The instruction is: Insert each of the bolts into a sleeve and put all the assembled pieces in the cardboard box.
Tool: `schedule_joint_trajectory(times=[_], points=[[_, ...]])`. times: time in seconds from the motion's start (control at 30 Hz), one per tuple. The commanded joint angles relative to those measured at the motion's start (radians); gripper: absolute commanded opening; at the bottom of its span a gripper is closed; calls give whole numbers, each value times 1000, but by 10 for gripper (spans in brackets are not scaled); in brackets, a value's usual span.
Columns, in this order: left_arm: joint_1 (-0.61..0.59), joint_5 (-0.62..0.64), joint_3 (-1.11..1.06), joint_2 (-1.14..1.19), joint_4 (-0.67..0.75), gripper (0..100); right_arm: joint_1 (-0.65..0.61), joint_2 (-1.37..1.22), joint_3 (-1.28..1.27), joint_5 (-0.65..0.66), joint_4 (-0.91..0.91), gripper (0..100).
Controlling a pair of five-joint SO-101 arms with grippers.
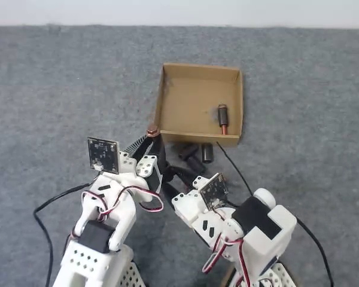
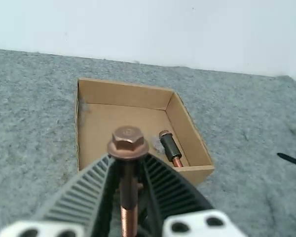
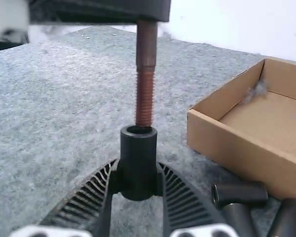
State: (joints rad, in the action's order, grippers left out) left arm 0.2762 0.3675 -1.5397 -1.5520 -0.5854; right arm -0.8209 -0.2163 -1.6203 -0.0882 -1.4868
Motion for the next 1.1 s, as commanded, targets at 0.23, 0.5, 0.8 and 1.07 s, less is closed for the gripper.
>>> schedule_joint_trajectory(times=[0.23, 0.5, 0.8, 1.07], points=[[15, 49, 74, -14, -34, 12, 19, 10, -23, 17, -2, 7], [69, 49, 114, -14, -118, 12, 19, 10, -25, 17, -2, 7], [63, 43, 73, -14, -114, 12, 21, 10, -25, 17, -2, 7], [63, 41, -4, -14, -44, 12, 30, 12, -25, 18, -1, 7]])
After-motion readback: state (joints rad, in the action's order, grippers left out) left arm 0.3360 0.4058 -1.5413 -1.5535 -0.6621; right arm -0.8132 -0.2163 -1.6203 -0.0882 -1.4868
